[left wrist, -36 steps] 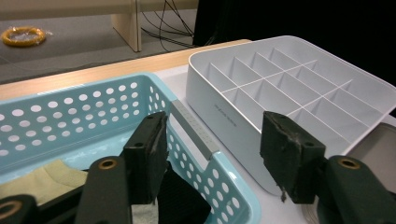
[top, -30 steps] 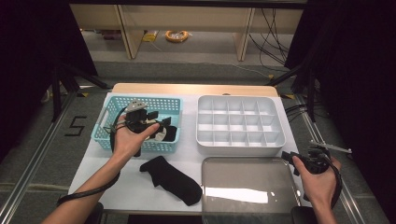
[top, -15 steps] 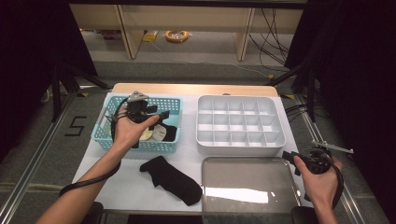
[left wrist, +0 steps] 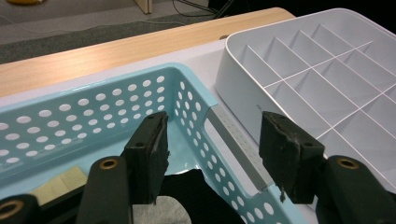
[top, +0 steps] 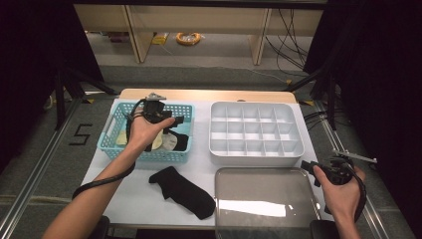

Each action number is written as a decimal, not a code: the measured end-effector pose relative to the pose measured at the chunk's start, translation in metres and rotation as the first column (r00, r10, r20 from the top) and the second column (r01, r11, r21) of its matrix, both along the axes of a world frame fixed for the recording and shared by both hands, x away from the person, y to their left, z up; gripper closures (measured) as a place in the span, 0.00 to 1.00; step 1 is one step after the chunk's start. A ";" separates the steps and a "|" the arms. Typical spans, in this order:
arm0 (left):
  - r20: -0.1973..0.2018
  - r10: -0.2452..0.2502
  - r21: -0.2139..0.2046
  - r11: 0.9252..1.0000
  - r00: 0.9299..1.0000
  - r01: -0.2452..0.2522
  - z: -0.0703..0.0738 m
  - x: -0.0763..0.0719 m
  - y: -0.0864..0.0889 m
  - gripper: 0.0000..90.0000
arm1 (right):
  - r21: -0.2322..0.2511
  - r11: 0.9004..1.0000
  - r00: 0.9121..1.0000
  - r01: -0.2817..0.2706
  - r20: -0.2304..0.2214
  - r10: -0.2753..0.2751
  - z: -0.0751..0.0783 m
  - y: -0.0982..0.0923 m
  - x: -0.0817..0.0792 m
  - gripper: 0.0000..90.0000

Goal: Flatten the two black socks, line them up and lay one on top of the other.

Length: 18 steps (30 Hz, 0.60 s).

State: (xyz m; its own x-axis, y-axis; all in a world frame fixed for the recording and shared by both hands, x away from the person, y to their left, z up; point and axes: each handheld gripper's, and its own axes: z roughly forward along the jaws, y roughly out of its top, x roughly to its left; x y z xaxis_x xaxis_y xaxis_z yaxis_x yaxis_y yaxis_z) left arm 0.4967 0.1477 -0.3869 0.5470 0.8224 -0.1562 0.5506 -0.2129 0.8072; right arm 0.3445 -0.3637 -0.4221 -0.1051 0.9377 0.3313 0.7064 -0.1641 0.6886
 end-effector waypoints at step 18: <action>-0.097 0.000 0.070 0.998 0.995 0.007 -0.019 0.025 -0.006 0.47 | -0.007 1.000 1.000 -0.009 -0.012 0.009 0.000 -0.001 0.001 0.63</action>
State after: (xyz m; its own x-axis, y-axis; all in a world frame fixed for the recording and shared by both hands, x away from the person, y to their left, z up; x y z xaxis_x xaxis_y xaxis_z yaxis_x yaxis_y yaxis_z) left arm 0.5216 0.1415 -0.4060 0.5352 0.8312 -0.1504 0.6243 -0.2692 0.7333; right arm 0.3453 -0.3646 -0.4222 -0.1097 0.9391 0.3256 0.7159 -0.1526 0.6814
